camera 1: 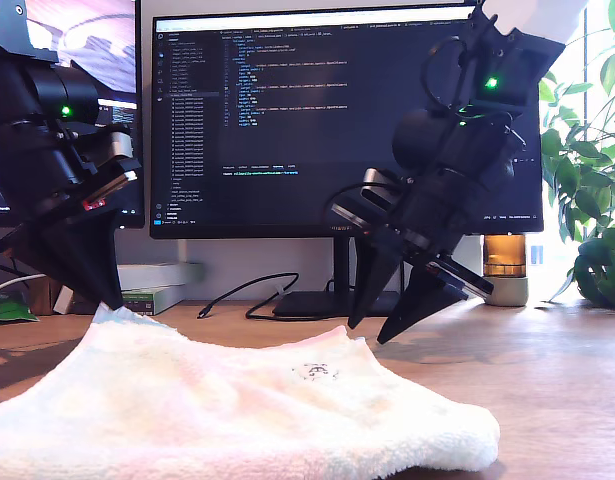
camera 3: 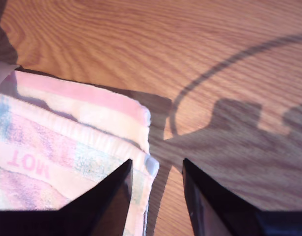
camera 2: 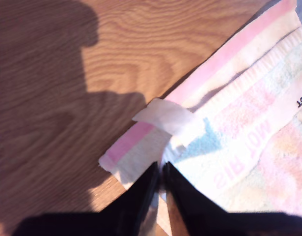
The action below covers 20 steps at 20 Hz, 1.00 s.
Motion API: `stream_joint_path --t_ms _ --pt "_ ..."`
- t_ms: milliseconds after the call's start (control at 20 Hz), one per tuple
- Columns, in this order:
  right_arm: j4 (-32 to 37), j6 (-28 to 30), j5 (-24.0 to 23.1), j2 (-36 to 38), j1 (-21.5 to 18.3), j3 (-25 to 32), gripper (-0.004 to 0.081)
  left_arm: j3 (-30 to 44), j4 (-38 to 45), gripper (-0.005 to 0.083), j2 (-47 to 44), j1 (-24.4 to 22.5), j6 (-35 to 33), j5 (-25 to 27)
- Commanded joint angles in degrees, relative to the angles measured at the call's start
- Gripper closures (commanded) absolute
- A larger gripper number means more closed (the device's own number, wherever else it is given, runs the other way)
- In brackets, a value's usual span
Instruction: Fold the tea towel to a neat square and place it to the right
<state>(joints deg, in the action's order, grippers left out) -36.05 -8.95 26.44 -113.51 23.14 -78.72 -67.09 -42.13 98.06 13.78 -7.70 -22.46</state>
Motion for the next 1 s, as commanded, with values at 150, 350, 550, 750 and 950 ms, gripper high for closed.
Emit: stream_joint_path --t_ms 150,350,550,750,950 --pt "0.79 0.35 0.22 -2.54 1.33 1.01 0.0491 -0.46 0.2 0.0797 0.7 -0.02 -0.26 -0.22" --pt "0.48 0.35 0.26 -3.58 1.73 1.01 0.0513 -0.46 0.2 0.0797 0.7 -0.02 -0.26 -0.22" --pt "0.81 0.79 0.31 -3.87 2.08 1.01 0.0613 -0.46 0.2 0.0797 0.72 -0.02 -0.26 -0.24" --pt "0.46 1.44 0.9 -3.85 1.92 0.98 0.0695 -0.46 0.2 0.0797 0.7 -0.02 -0.26 -0.22" --pt "-1.38 1.51 3.08 -3.76 1.92 -0.37 0.0702 -0.46 0.2 0.0797 0.7 -0.02 -0.26 -0.22"
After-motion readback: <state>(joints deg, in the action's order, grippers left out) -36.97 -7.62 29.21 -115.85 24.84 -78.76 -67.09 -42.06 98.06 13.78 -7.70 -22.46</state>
